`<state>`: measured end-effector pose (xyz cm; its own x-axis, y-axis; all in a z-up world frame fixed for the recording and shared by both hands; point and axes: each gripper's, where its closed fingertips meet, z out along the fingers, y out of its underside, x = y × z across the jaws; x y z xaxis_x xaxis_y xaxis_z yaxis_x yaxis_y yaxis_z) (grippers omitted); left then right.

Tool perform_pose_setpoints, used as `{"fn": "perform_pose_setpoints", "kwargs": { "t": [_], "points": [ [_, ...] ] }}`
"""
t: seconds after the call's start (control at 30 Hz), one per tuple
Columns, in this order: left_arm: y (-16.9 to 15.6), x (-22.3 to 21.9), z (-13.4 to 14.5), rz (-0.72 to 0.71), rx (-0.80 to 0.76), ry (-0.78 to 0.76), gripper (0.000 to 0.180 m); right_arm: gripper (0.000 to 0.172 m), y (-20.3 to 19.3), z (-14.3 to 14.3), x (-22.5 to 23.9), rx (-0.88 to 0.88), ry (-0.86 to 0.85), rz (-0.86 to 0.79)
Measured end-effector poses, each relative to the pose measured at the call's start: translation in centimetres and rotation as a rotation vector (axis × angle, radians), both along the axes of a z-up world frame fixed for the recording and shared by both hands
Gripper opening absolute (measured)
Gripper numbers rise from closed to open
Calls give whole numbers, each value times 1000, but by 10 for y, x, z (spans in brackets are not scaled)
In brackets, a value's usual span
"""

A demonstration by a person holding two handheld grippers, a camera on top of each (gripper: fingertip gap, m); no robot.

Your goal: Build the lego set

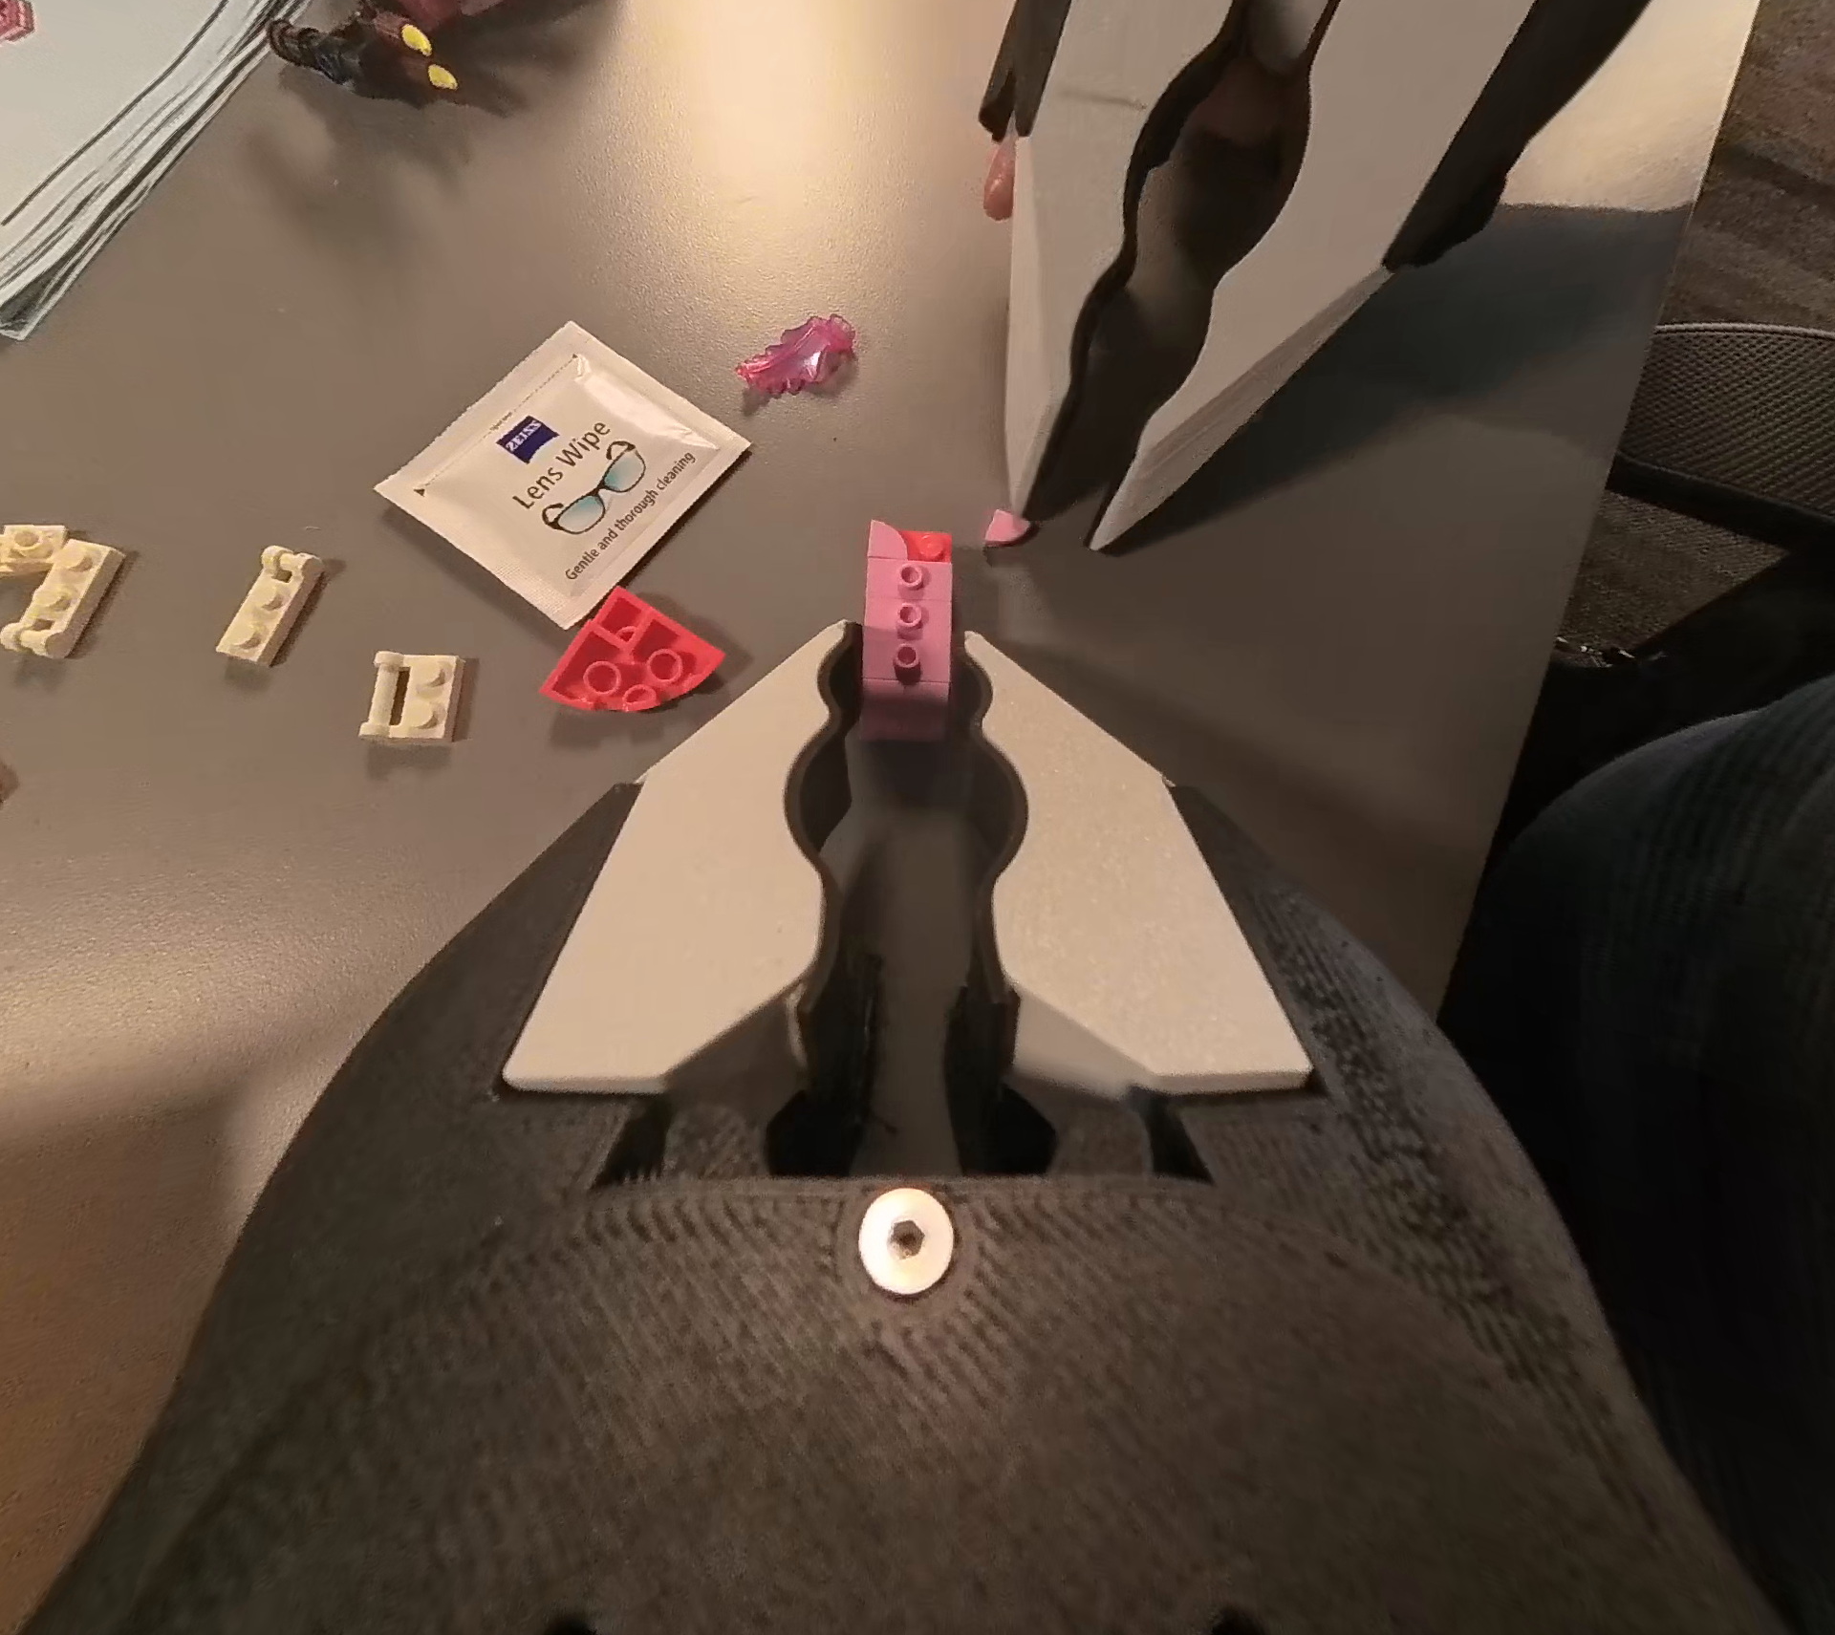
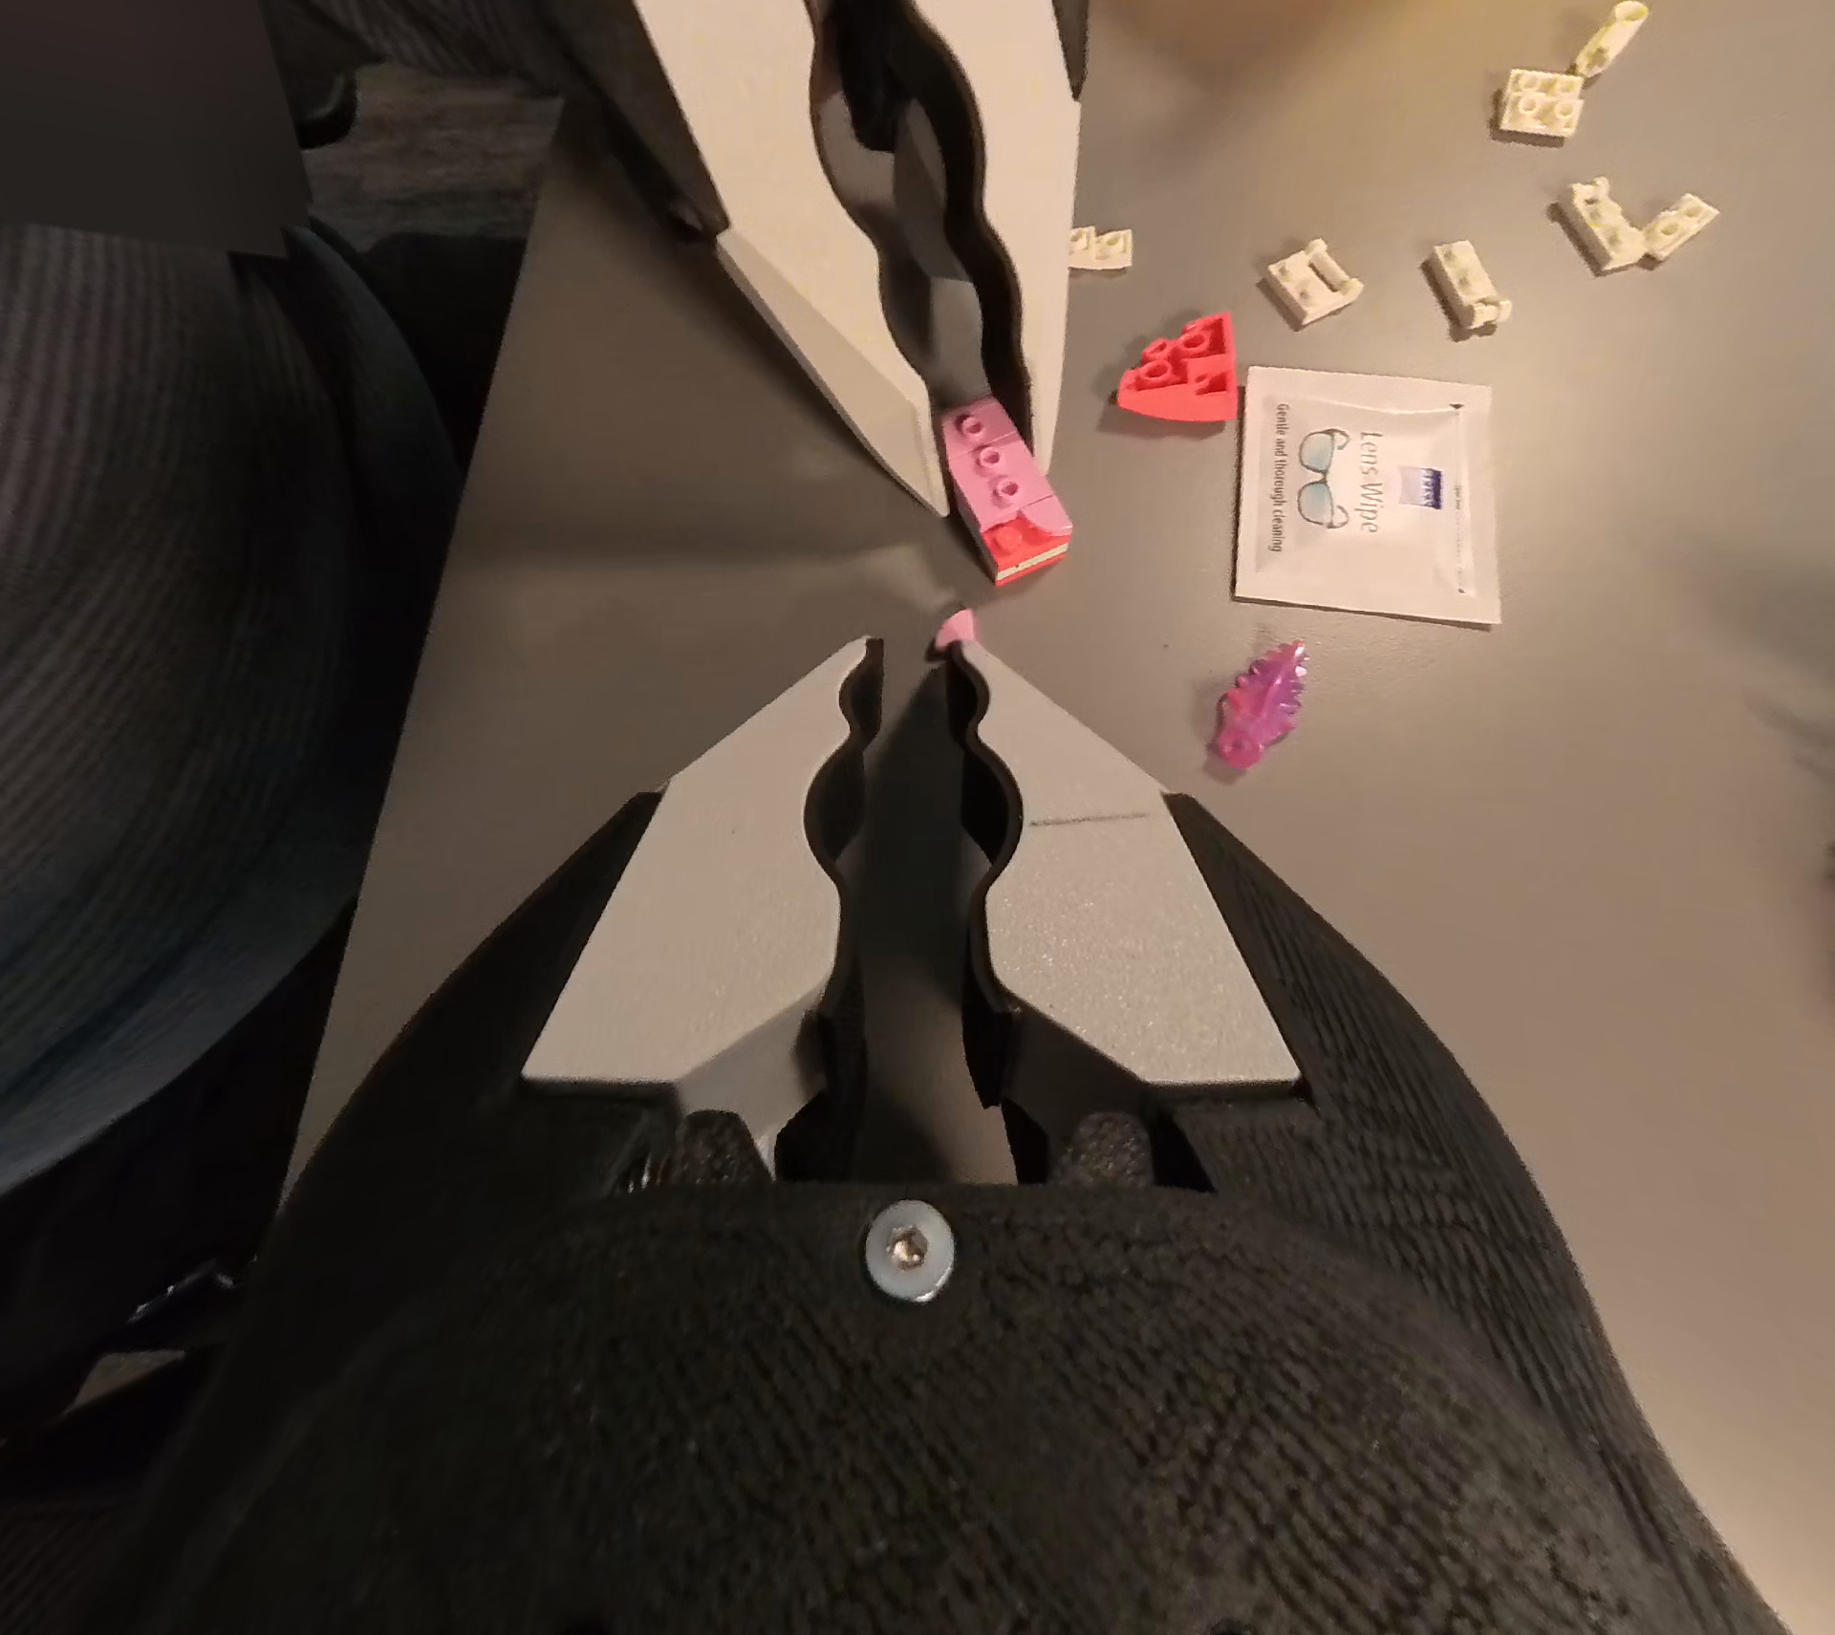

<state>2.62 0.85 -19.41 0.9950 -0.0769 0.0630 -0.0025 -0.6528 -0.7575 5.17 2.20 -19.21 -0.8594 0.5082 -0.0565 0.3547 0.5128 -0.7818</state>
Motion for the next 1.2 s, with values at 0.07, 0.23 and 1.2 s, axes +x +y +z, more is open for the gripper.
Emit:
{"fn": "perform_pose_setpoints", "kwargs": {
  "t": [0.07,0.23,1.2],
  "points": [
    [0,0,0,0,0,-1,16,17,2,4,-7,-14,28,-28],
    [0,0,0,0,0,0,16,19,0,1,-12,21,48,-15],
    [-1,0,0,0,0,0,16,16,-1,1,7,-7,-1,-5]
  ]
}}
